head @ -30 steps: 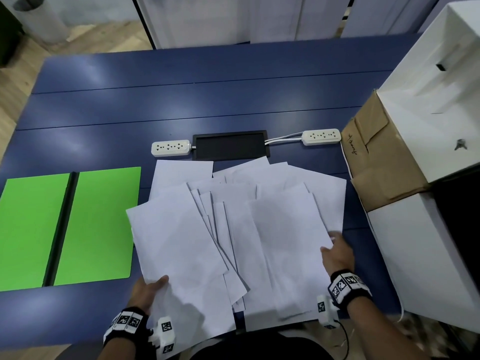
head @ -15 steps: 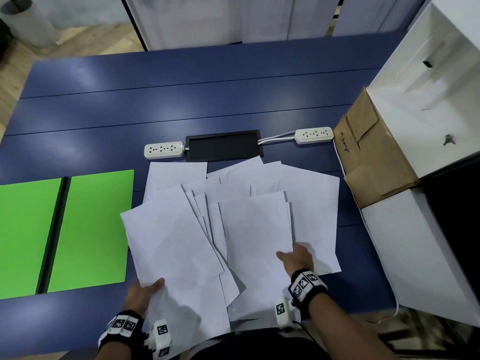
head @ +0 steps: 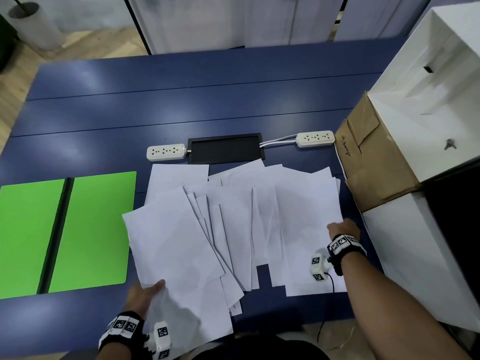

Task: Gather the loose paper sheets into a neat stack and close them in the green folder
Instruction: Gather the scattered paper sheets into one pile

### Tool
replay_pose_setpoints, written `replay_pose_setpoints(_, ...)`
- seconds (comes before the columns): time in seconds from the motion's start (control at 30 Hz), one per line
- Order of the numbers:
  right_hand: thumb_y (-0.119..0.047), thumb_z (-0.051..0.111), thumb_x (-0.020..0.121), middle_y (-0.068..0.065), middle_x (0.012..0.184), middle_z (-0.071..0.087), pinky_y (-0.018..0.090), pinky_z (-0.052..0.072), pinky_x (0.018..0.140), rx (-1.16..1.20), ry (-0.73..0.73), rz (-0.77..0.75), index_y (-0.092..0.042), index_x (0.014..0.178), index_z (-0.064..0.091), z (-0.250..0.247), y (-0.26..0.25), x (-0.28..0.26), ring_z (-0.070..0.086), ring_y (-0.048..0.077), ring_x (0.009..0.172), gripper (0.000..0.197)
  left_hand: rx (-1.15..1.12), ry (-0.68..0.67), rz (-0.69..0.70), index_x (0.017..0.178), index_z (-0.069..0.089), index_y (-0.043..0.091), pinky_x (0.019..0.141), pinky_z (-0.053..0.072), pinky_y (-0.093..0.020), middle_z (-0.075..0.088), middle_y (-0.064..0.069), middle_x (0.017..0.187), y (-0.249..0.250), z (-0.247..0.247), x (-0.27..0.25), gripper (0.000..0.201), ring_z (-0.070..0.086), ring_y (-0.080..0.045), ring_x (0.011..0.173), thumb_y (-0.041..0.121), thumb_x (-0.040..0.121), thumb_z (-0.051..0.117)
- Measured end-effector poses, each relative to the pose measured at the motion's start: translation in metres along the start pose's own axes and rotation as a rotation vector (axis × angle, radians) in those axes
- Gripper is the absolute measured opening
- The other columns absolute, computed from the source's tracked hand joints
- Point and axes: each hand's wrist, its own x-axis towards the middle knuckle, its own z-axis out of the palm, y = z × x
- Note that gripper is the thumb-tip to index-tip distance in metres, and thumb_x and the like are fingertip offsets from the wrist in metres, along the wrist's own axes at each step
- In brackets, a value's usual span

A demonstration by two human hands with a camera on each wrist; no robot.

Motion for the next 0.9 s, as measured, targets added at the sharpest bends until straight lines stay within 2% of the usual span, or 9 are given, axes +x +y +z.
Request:
replay_pose_setpoints(0.1,-0.008,0.063,0.086,0.027,0.137,0.057,0.045,0.050,0.093,0.049,0.023,-0.052,0.003,0.135,0.052,0.000,-0.006,-0.005,0.058,0.045,0.122,0.051,0.001,0.022,0.000,0.114,0.065,-0.005,0.077,0.053,-0.040,0.071,-0.021,0.093,0.001,0.001,-0.001,0.027,0.067,-0.033,0.082,-0.005,0.087,0.070)
replay_pose_setpoints(0.23,-0.001,0.065,0.085,0.021,0.127,0.064,0.046,0.052,0.090,0.179,0.093,-0.207,-0.007,0.134,0.051,0.000,-0.012,-0.014,0.063,0.041,0.113,0.051,0.002,0.031,-0.016,0.115,0.064,-0.010,0.084,0.052,-0.045,0.071,-0.023,0.094,0.000,0.001,0.002,0.030,0.066,-0.034,0.084,-0.006,0.085,0.072)
replay_pose_setpoints(0.33,-0.005,0.068,0.087,0.024,0.132,0.058,0.047,0.049,0.099,0.061,0.059,-0.321,0.001,0.131,0.058,0.006,-0.007,-0.014,0.059,0.042,0.119,0.045,0.004,0.033,-0.017,0.117,0.063,-0.010,0.086,0.053,-0.047,0.071,-0.027,0.102,-0.001,0.001,0.002,0.034,0.067,-0.035,0.086,-0.006,0.085,0.072)
replay_pose_setpoints(0.43,-0.016,0.068,0.088,0.022,0.135,0.052,0.050,0.047,0.099,-0.131,0.021,-0.262,0.001,0.120,0.064,0.015,0.000,-0.024,0.055,0.043,0.119,0.036,-0.003,0.032,-0.021,0.117,0.064,-0.009,0.085,0.052,-0.046,0.071,-0.027,0.100,0.000,0.001,0.001,0.032,0.066,-0.035,0.085,-0.007,0.085,0.072)
replay_pose_setpoints(0.57,-0.015,0.059,0.091,0.019,0.145,0.035,0.053,0.044,0.099,-0.179,0.002,-0.166,-0.004,0.131,0.053,0.033,-0.003,-0.049,0.038,0.043,0.130,0.042,-0.006,0.031,-0.027,0.114,0.064,-0.009,0.083,0.052,-0.045,0.070,-0.029,0.101,0.003,0.002,-0.002,0.029,0.066,-0.037,0.086,-0.006,0.086,0.071)
replay_pose_setpoints(0.67,-0.011,0.054,0.088,0.021,0.140,0.046,0.054,0.041,0.101,-0.145,-0.005,-0.124,-0.004,0.130,0.044,0.046,-0.013,-0.059,0.048,0.043,0.126,0.043,0.001,0.030,-0.018,0.112,0.064,-0.008,0.084,0.051,-0.045,0.069,-0.029,0.101,0.006,0.003,-0.004,0.026,0.065,-0.036,0.087,-0.007,0.087,0.069)
replay_pose_setpoints(0.77,-0.012,0.059,0.079,0.022,0.118,0.066,0.048,0.031,0.102,-0.127,-0.023,-0.094,-0.011,0.121,0.039,0.053,-0.018,-0.061,0.060,0.040,0.111,0.047,0.002,0.024,-0.016,0.113,0.064,-0.007,0.085,0.051,-0.046,0.069,-0.029,0.102,0.005,0.003,-0.005,0.027,0.065,-0.036,0.088,-0.008,0.087,0.069)
replay_pose_setpoints(0.83,-0.015,0.065,0.079,0.020,0.116,0.068,0.046,0.037,0.100,-0.158,-0.058,-0.103,-0.010,0.121,0.046,0.051,-0.020,-0.061,0.063,0.039,0.109,0.046,0.009,0.032,-0.007,0.115,0.064,-0.007,0.087,0.052,-0.047,0.070,-0.030,0.105,0.004,0.002,-0.003,0.029,0.066,-0.037,0.089,-0.007,0.086,0.070)
replay_pose_setpoints(0.9,-0.016,0.068,0.083,0.021,0.124,0.066,0.043,0.048,0.096,-0.107,-0.084,-0.115,-0.003,0.123,0.056,0.044,-0.022,-0.060,0.063,0.040,0.114,0.044,0.004,0.031,-0.009,0.114,0.065,-0.005,0.088,0.053,-0.049,0.071,-0.030,0.105,0.003,0.001,-0.003,0.030,0.067,-0.038,0.091,-0.007,0.085,0.071)
